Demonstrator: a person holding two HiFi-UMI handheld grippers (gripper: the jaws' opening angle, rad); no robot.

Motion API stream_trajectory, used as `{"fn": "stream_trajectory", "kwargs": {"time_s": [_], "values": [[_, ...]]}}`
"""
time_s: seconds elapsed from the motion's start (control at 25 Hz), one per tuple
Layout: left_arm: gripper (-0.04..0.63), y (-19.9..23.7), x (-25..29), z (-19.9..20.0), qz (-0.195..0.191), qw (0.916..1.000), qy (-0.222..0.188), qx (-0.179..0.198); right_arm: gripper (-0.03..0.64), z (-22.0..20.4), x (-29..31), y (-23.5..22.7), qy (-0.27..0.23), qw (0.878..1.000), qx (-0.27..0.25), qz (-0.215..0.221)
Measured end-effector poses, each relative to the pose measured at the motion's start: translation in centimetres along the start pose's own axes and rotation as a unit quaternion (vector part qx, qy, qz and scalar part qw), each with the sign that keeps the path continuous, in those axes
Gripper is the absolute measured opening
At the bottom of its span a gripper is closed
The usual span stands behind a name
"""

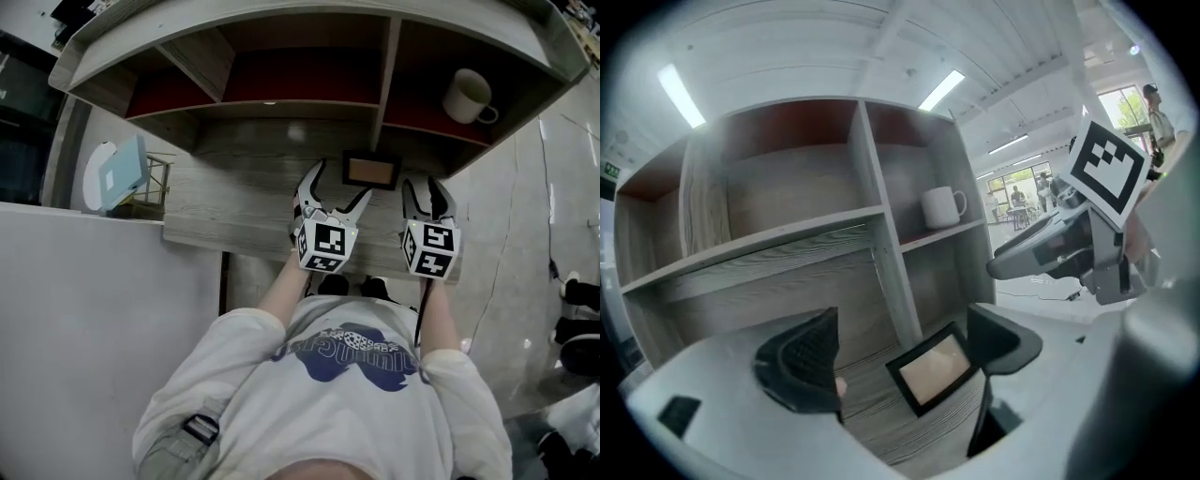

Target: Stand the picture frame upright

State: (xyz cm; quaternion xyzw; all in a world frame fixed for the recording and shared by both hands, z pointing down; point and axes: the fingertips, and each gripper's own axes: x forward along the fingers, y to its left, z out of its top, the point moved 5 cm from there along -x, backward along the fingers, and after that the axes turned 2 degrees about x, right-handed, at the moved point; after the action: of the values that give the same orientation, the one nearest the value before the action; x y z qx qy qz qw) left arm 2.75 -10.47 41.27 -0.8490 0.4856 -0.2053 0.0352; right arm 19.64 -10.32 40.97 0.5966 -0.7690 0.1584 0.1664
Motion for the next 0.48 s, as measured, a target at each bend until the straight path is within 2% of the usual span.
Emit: {"fn": "stream_trajectory", "kwargs": {"time_s": [0.16,0.28,0.36,0.48], "values": [[0.417,-0.1,-0.2,-0.3,0.001,0.9999,0.004,-0.013,0.167,0.1,-0.3,0.5,-0.006,1.000,0.012,0.002],[0.275,0.2,-0.4,-0.3,0.016,0.9998,0.003,-0.014,0.124,0.2,-0.4,0.9,-0.009,1.000,0.017,0.008],[0.263,0.2,-0.5,-0.2,0.019,0.9997,0.001,-0.016,0.093,0.2,-0.5,1.1,-0.011,1.000,0.018,0.009],[0.177,0.6,-0.8,0.3,0.026,0.9994,-0.010,-0.018,0.048,0.6,-0.8,1.4,-0.021,1.000,0.020,0.009]]}}
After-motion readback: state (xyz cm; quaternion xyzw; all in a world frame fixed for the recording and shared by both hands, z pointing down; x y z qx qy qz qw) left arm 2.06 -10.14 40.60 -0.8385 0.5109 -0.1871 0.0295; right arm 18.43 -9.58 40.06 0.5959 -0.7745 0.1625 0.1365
